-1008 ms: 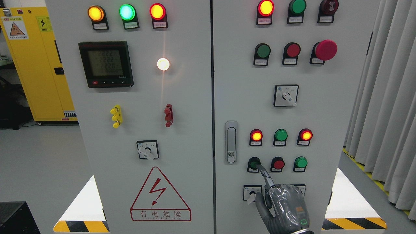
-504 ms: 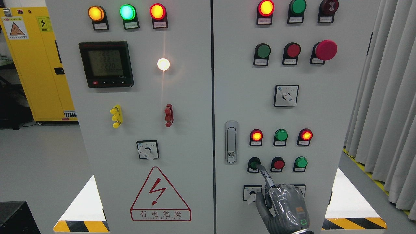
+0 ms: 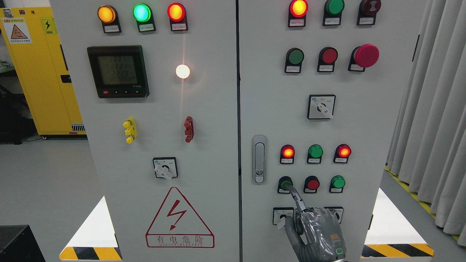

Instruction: Press green start button

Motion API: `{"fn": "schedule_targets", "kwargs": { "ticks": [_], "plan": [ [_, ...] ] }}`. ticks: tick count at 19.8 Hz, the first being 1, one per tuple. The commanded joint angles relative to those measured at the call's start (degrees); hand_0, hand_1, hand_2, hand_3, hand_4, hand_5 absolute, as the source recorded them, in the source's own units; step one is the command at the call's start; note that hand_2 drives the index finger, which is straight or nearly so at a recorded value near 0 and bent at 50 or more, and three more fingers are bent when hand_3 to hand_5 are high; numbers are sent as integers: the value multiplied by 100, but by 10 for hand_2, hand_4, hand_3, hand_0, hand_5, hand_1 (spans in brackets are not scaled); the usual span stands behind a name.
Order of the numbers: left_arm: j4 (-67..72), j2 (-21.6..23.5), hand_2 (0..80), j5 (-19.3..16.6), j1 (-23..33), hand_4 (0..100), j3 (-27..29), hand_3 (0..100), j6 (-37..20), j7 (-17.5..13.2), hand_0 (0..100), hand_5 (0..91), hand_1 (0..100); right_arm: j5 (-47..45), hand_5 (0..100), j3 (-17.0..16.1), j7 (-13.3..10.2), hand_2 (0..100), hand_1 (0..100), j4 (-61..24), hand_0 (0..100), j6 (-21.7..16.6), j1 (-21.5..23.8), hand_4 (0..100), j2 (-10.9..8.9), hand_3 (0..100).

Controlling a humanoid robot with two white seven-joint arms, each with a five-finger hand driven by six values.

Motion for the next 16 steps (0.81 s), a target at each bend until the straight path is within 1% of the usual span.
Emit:
{"fn": "schedule_targets", "kwargs": {
  "ticks": [1,5,6,7,8,9,10,11,12,13,14,15,16],
  "plan": [
    [2,0,0,0,-1,0,0,0,-2,2,120,0,556,-82,1000,74,-21,6,912,-369,867,-34,76,1000,-2,1000],
    [2,0,0,0,-1,0,0,0,-2,2,120,0,556,-511,1000,101,-100,12,909,-553,921,-192,207,1000,15,999],
    [2,0,0,0,-1,0,0,0,-2,2,120,0,556,-774,1000,179,-91,28,903,-641,956,-201,304,1000,15,989],
    [2,0,0,0,-1,0,0,0,-2,2,120,0,556,-1073,1000,258,-65,47,901,-694,954,-210,392,1000,15,978],
    [-7,0,0,0,-1,0,0,0,-2,2,120,0,556,-1415,1000,311,-39,62,909,-712,960,-210,454,1000,7,945],
    [2,0,0,0,-1,0,0,0,-2,2,120,0,556,-1758,947,355,-21,78,913,-721,956,-210,515,938,7,890],
    [2,0,0,0,-1,0,0,0,-2,2,120,0,556,-2118,884,408,-21,84,894,-721,910,-210,577,846,7,769],
    [-7,0,0,0,-1,0,0,0,-2,2,120,0,556,-2426,863,452,5,88,881,-747,896,-210,621,806,-2,717],
    [-7,0,0,0,-1,0,0,0,-2,2,120,0,556,-2786,779,478,119,92,858,-782,870,-210,699,676,-2,591],
    [-7,0,0,0,-1,0,0,0,-2,2,120,0,556,-3155,694,479,303,96,852,-834,882,-210,787,586,-11,500],
    [2,0,0,0,-1,0,0,0,-2,2,120,0,556,-3559,622,487,505,96,850,-922,888,-210,901,536,-2,450],
    [2,0,0,0,-1,0,0,0,-2,2,120,0,556,-3955,420,496,681,72,836,-1001,916,-201,1024,404,-2,335],
    [-7,0,0,0,-1,0,0,0,-2,2,120,0,556,-4307,239,531,778,0,808,-1063,933,-192,1130,286,-11,218]
  ]
}}
